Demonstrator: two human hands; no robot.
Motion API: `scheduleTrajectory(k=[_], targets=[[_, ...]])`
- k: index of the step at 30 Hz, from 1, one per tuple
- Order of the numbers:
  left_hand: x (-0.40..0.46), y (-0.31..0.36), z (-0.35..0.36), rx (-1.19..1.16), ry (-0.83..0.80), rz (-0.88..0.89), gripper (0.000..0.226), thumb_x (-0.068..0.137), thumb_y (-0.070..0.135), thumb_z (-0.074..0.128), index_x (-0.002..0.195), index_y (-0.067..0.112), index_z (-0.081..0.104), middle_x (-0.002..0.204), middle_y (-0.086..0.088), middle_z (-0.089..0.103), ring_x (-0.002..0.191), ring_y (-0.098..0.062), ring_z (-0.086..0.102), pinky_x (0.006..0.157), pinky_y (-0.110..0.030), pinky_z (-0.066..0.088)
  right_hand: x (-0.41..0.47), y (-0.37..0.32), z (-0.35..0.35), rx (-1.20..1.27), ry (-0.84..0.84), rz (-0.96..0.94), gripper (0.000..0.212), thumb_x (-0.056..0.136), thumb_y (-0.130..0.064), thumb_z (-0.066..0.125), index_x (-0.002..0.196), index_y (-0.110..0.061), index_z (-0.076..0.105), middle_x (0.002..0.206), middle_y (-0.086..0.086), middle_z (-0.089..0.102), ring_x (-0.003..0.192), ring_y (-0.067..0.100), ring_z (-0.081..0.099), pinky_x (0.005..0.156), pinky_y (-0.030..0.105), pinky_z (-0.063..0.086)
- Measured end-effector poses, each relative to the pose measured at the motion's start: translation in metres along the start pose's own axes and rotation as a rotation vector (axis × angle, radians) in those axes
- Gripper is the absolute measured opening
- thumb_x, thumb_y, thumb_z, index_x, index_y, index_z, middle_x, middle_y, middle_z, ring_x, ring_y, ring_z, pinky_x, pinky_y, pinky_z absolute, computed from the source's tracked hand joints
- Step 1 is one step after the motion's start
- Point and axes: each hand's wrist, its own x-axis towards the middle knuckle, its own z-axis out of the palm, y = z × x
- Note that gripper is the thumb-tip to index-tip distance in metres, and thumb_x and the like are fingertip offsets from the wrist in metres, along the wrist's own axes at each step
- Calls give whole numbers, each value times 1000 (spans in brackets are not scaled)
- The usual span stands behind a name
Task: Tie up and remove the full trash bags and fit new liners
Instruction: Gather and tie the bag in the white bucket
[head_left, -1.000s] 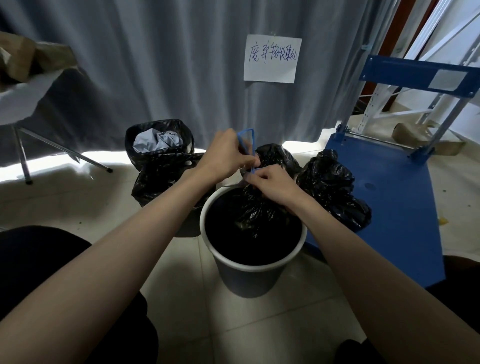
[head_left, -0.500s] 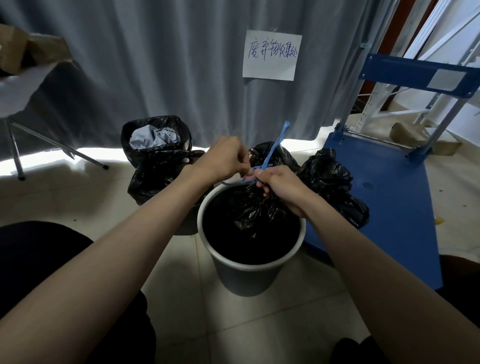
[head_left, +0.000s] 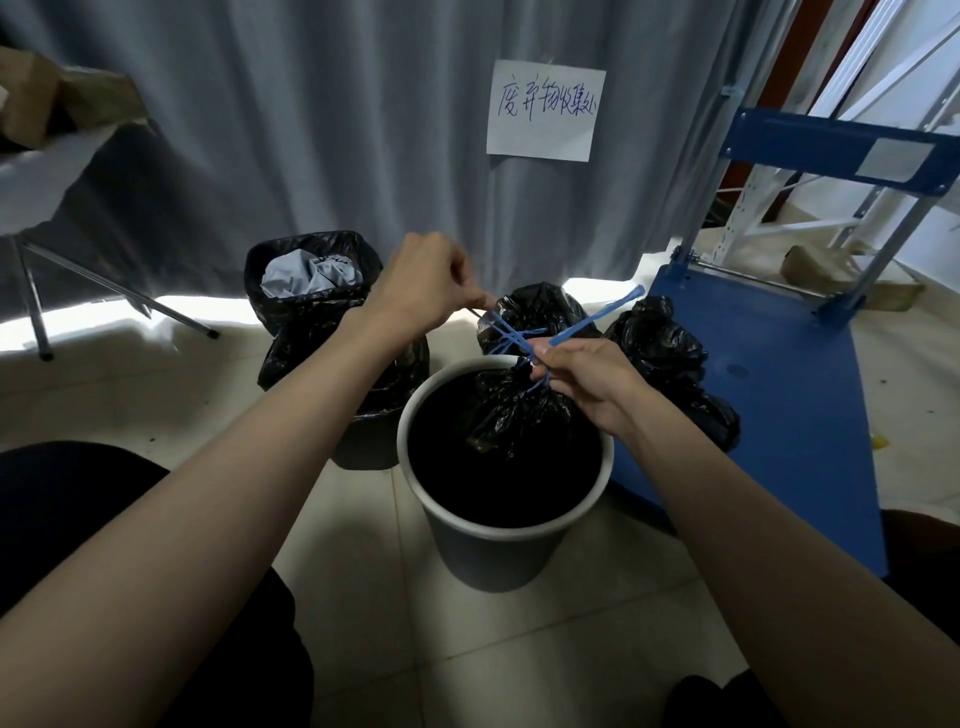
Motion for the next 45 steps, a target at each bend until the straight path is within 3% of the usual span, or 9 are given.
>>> scheduleTrajectory(k=[5,7,10,14,20,27,32,39,45], targets=[[-7,3,7,135,-21,-28,29,67,34,86,65,20,61,79,-2,58,79,-28,61,66,-32,44,-4,-3,1,-1,11,-20,16,92,-4,63,105,-4,72,76,0,69,64,4,63,53,9,47],[-14,11,12,201,-3,80,16,75,22,79,82,18,66,98,-4,55,90,-29,60,73,-35,46,-4,0,3,-35,16,-43,15,91,-3,64,104,-4,73,76,-1,69,61,3,63,53,8,46],[-20,23,28,281,93,296,25,81,13,65,106,18,63,106,-4,61,97,-29,59,79,-38,44,-3,2,7,-72,19,-58,13,90,-2,65,97,-8,74,77,0,70,60,4,64,64,13,49],[-24,32,50,-41,-173,138,39,77,26,74,112,17,58,94,2,69,88,-19,61,76,-31,47,-4,2,8,-3,43,-71,17,86,7,63,97,-1,72,78,7,69,59,11,66,60,16,53],[-24,25,52,-265,-343,0,27,66,17,86,90,12,73,74,-2,71,61,-6,59,66,-22,50,-7,0,5,3,62,-95,13,81,7,69,85,-6,71,70,10,69,59,17,63,65,24,53],[-25,20,53,-262,-290,17,28,58,16,92,79,11,74,67,-2,72,55,-2,60,60,-14,47,-6,2,5,-38,92,-109,6,88,-2,68,93,0,70,63,7,68,49,10,63,52,19,52],[-30,23,57,-214,-152,105,17,63,7,83,74,10,71,62,2,68,54,-1,61,61,-20,48,-1,2,4,-75,170,-77,19,95,-13,61,94,4,69,76,14,70,52,14,67,55,22,55],[-42,33,65,-48,-106,323,12,76,20,77,87,15,74,81,2,68,75,-14,61,70,-31,51,3,4,-1,-91,217,11,13,97,-13,58,94,-7,69,77,12,70,47,9,64,48,20,44],[-44,28,70,-95,-71,320,12,75,23,78,81,15,72,75,5,63,69,-11,58,65,-29,48,1,3,-3,-109,216,29,11,93,-15,64,92,-5,70,68,7,69,44,9,61,47,19,40]])
